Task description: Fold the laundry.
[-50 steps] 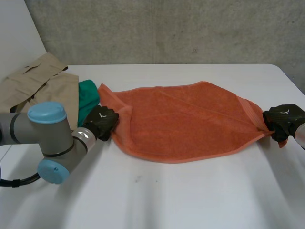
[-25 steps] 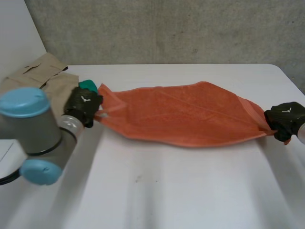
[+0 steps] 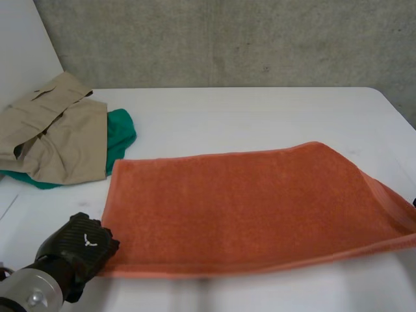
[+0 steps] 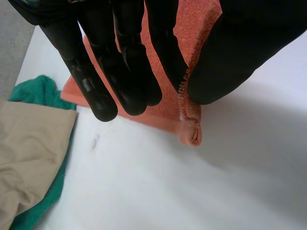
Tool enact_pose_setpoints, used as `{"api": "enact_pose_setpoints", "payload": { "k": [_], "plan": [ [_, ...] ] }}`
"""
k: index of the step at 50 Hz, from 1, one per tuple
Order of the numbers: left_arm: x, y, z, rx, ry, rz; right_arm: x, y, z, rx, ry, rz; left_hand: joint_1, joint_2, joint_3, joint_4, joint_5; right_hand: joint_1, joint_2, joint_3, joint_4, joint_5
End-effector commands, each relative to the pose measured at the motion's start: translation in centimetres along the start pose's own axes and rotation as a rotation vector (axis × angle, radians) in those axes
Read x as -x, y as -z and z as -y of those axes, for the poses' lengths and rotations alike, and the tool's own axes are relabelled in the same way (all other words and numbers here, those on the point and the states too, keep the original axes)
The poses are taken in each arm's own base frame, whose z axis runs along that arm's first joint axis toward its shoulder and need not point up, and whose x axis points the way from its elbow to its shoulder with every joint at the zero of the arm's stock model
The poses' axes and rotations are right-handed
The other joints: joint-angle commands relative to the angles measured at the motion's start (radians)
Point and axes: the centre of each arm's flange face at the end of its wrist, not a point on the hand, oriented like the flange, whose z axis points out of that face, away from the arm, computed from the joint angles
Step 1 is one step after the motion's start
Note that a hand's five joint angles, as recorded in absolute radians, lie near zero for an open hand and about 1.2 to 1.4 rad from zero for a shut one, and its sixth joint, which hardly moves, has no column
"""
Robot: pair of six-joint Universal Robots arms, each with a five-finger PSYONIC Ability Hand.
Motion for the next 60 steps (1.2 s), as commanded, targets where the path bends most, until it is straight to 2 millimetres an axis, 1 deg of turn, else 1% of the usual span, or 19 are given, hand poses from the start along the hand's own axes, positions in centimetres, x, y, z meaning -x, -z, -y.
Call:
{"api": "enact_pose_setpoints", "payload": {
  "k": [1, 7, 11, 12, 15, 17, 18, 21, 24, 26, 31, 35, 41, 48, 49, 53, 55, 57, 60],
  "plan": [
    [1.7, -5.8, 2.1, -0.073, 0.016, 0.114, -1.1, -4.2, 0.4, -0.041, 0.018, -0.038, 0.277, 0.2, 0.206, 0.198, 0.24, 0.399, 0.22, 0.216, 0.209, 0.234],
    [3.6, -10.5, 3.3, -0.077, 0.032, 0.252, -1.6, -7.0, 4.0, -0.153, 0.024, -0.098, 0.277, 0.2, 0.206, 0.198, 0.24, 0.399, 0.22, 0.216, 0.209, 0.234],
    [5.2, -13.1, 4.9, -0.134, 0.049, 0.341, -2.3, -9.5, 5.8, -0.216, 0.041, -0.178, 0.277, 0.2, 0.206, 0.198, 0.24, 0.399, 0.22, 0.216, 0.209, 0.234],
    [6.2, -14.5, 5.7, -0.17, 0.057, 0.391, -2.6, -9.8, 6.1, -0.231, 0.045, -0.201, 0.277, 0.2, 0.206, 0.198, 0.24, 0.399, 0.22, 0.216, 0.209, 0.234],
    [8.2, -16.4, 7.5, -0.244, 0.076, 0.487, -5.1, -10.5, 8.5, -0.323, 0.073, -0.366, 0.277, 0.2, 0.206, 0.198, 0.24, 0.399, 0.22, 0.216, 0.209, 0.234],
    [11.1, -17.3, 10.1, -0.345, 0.096, 0.605, -6.9, -10.4, 9.9, -0.382, 0.078, -0.472, 0.277, 0.2, 0.206, 0.198, 0.24, 0.399, 0.22, 0.216, 0.209, 0.234],
    [12.3, -17.3, 11.1, -0.383, 0.104, 0.649, -8.9, -9.7, 11.4, -0.451, 0.074, -0.589, 0.277, 0.2, 0.206, 0.198, 0.24, 0.399, 0.22, 0.216, 0.209, 0.234],
    [17.1, -15.7, 15.0, -0.549, 0.148, 0.832, -11.6, -8.3, 13.7, -0.569, 0.055, -0.754, 0.277, 0.2, 0.206, 0.198, 0.24, 0.399, 0.22, 0.216, 0.209, 0.234],
    [21.2, -13.2, 17.8, -0.71, 0.197, 1.01, -14.7, -5.1, 16.1, -0.732, 0.023, -0.935, 0.277, 0.2, 0.206, 0.198, 0.24, 0.399, 0.22, 0.216, 0.209, 0.234],
    [22.6, -12.0, 18.7, -0.775, 0.22, 1.085, -16.4, -2.5, 17.1, -0.834, -0.005, -1.041, 0.277, 0.2, 0.206, 0.198, 0.24, 0.399, 0.22, 0.216, 0.209, 0.234],
    [25.3, -7.3, 20.2, -0.914, 0.271, 1.217, -17.8, 0.0, 18.1, -0.975, -0.061, -1.117, 0.277, 0.2, 0.206, 0.198, 0.24, 0.399, 0.22, 0.216, 0.209, 0.234],
    [24.6, -6.7, 19.7, -0.922, 0.293, 1.181, -17.8, -0.1, 17.9, -0.993, -0.084, -1.096, 0.277, 0.2, 0.206, 0.198, 0.24, 0.399, 0.22, 0.216, 0.209, 0.234],
    [20.7, -9.9, 16.9, -0.818, 0.298, 1.035, -16.1, -2.7, 17.3, -0.97, -0.08, -1.007, 0.277, 0.2, 0.206, 0.198, 0.24, 0.399, 0.22, 0.216, 0.209, 0.234],
    [15.2, -14.1, 12.4, -0.656, 0.287, 0.862, -10.7, -9.4, 14.7, -0.895, -0.075, -0.73, 0.277, 0.2, 0.206, 0.198, 0.24, 0.399, 0.22, 0.216, 0.209, 0.234],
    [14.4, -14.7, 11.8, -0.632, 0.283, 0.839, -8.8, -10.9, 13.7, -0.872, -0.077, -0.645, 0.277, 0.2, 0.206, 0.198, 0.24, 0.399, 0.22, 0.216, 0.209, 0.234],
    [10.1, -17.5, 8.6, -0.517, 0.263, 0.72, -5.5, -13.5, 10.8, -0.803, -0.104, -0.478, 0.277, 0.2, 0.206, 0.198, 0.24, 0.399, 0.22, 0.216, 0.209, 0.234],
    [8.0, -17.9, 7.2, -0.462, 0.243, 0.66, -4.6, -13.8, 9.7, -0.771, -0.125, -0.43, 0.277, 0.2, 0.206, 0.198, 0.24, 0.399, 0.22, 0.216, 0.209, 0.234],
    [7.0, -17.5, 6.3, -0.43, 0.234, 0.627, -3.3, -13.9, 8.1, -0.705, -0.164, -0.354, 0.277, 0.2, 0.206, 0.198, 0.24, 0.399, 0.22, 0.216, 0.209, 0.234],
    [6.4, -15.2, 5.6, -0.386, 0.222, 0.583, -2.4, -13.1, 6.9, -0.626, -0.212, -0.274, 0.277, 0.2, 0.206, 0.198, 0.24, 0.399, 0.22, 0.216, 0.209, 0.234]
  ]
}}
